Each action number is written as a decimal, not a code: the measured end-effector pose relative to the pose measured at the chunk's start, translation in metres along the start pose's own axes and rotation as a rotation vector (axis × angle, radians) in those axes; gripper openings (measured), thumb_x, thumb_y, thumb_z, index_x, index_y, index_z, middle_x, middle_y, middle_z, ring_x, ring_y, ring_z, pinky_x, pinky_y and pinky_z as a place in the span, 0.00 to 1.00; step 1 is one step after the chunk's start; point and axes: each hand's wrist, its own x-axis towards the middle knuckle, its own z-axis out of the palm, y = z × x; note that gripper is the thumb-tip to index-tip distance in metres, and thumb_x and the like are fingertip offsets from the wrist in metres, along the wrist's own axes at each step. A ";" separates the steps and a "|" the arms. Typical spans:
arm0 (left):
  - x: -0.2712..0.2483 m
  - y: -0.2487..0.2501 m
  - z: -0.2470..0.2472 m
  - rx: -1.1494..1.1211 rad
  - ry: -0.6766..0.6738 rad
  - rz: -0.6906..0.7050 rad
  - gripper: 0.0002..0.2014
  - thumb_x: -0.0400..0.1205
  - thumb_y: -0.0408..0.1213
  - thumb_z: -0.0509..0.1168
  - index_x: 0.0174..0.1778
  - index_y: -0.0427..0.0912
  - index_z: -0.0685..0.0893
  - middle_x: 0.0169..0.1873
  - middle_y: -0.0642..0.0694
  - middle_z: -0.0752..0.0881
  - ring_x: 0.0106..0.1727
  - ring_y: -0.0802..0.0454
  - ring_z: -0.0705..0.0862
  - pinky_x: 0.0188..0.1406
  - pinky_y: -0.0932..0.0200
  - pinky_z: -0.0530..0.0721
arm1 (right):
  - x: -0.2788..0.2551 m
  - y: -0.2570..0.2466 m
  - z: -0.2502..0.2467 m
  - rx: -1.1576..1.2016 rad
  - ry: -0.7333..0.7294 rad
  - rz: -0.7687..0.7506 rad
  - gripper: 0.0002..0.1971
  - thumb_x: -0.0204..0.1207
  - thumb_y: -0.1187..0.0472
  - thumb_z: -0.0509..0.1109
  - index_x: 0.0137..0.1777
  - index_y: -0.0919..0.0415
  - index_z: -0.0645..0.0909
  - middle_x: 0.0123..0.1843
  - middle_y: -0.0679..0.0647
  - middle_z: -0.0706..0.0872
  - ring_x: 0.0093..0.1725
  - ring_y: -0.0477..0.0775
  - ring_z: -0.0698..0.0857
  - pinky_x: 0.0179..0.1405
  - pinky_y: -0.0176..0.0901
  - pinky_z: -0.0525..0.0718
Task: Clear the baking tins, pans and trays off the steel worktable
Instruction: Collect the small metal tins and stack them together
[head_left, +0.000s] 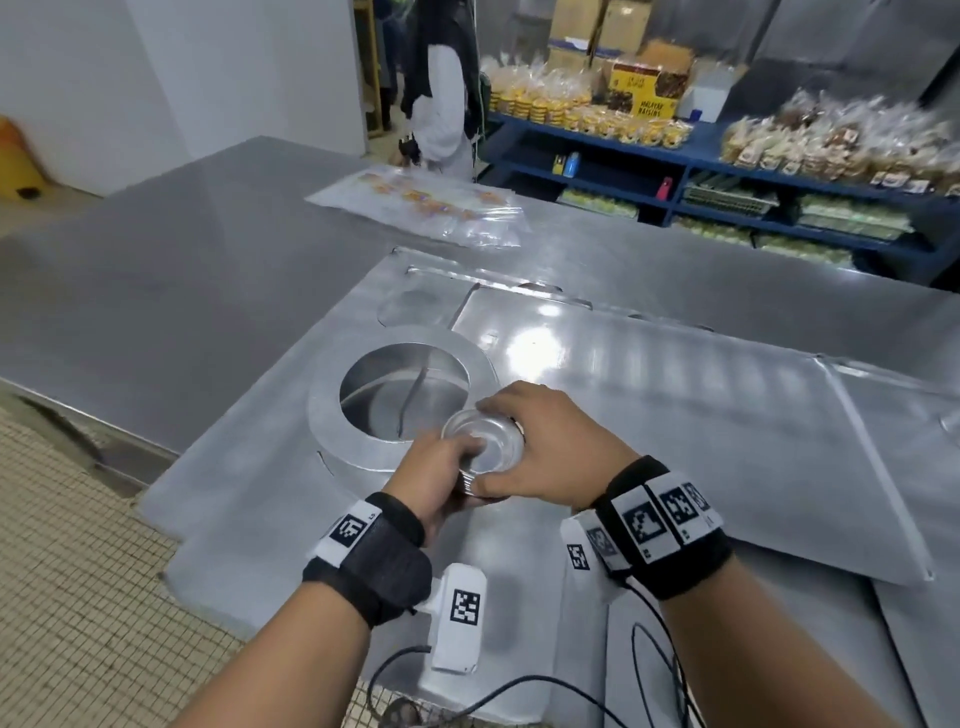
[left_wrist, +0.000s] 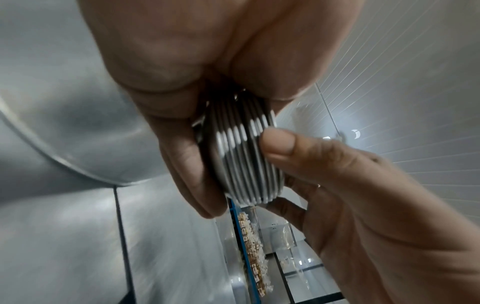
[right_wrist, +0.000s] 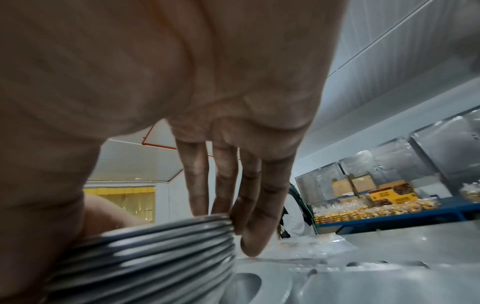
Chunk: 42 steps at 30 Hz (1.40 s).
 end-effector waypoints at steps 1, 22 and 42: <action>-0.004 -0.007 0.006 0.017 -0.010 0.004 0.14 0.83 0.26 0.60 0.62 0.36 0.83 0.42 0.36 0.86 0.39 0.40 0.87 0.34 0.47 0.91 | -0.012 0.004 0.001 0.013 0.009 0.014 0.31 0.61 0.41 0.81 0.64 0.50 0.83 0.59 0.47 0.82 0.59 0.48 0.80 0.61 0.47 0.81; -0.066 -0.152 0.112 0.071 -0.120 -0.228 0.18 0.77 0.19 0.60 0.62 0.33 0.82 0.58 0.23 0.82 0.51 0.27 0.85 0.45 0.32 0.89 | -0.243 0.108 0.024 0.280 0.071 0.386 0.39 0.62 0.42 0.84 0.75 0.49 0.78 0.68 0.39 0.80 0.61 0.40 0.81 0.62 0.38 0.80; -0.065 -0.182 0.172 0.286 -0.065 -0.220 0.17 0.75 0.20 0.61 0.58 0.34 0.84 0.50 0.32 0.83 0.46 0.33 0.83 0.41 0.37 0.90 | -0.313 0.205 0.062 0.589 0.219 0.992 0.09 0.69 0.68 0.80 0.42 0.56 0.83 0.46 0.58 0.89 0.39 0.59 0.92 0.35 0.53 0.92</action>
